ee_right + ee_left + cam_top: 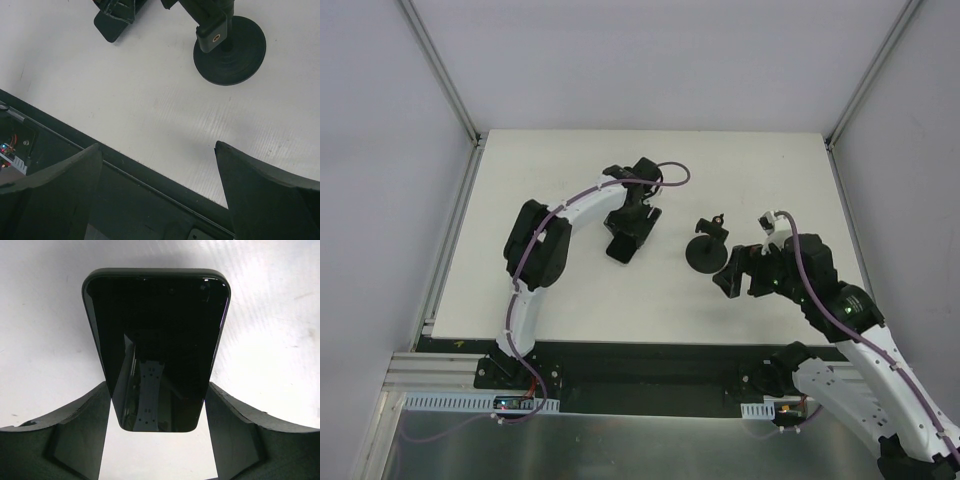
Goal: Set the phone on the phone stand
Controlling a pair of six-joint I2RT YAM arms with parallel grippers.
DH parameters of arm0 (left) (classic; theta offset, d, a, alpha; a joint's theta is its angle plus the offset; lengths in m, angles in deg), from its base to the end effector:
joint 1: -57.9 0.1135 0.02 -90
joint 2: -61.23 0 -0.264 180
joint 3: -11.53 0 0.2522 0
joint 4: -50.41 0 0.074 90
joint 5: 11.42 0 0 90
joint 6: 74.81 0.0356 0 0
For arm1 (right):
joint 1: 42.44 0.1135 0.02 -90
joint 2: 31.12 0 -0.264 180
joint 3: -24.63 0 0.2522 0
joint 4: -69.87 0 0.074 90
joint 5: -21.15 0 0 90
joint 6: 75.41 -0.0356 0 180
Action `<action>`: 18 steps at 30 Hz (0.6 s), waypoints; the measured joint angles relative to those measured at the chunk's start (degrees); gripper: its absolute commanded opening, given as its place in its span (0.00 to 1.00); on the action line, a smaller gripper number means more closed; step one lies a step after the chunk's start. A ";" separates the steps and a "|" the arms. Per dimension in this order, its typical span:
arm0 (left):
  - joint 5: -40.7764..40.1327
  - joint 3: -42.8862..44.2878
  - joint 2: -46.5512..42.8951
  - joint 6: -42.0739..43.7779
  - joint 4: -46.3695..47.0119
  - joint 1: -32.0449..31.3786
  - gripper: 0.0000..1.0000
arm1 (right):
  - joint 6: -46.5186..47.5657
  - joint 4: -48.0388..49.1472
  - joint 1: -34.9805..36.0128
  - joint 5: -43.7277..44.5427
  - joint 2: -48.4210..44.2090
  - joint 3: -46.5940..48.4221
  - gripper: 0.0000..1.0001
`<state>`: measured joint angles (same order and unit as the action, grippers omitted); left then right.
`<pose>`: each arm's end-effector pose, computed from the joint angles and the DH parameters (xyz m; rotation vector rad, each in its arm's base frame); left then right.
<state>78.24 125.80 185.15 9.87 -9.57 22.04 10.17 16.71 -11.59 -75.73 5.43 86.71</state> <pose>0.3682 -0.2658 0.1876 0.7365 2.7033 -0.1692 0.1115 0.0715 0.3287 -0.5508 2.0136 0.5020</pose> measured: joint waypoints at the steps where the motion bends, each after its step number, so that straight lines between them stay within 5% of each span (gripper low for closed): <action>1: -0.02 -0.26 -1.03 -0.13 0.09 -0.09 0.00 | -0.09 -0.02 0.00 0.22 0.28 0.09 0.96; 18: 2.86 -13.62 -33.55 -2.80 13.35 -0.37 0.00 | -6.56 1.53 0.00 5.35 10.08 14.95 0.97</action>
<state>81.11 112.18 151.60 7.07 3.78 21.67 3.61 18.24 -11.59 -70.37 15.51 101.66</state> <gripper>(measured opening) 0.667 0.964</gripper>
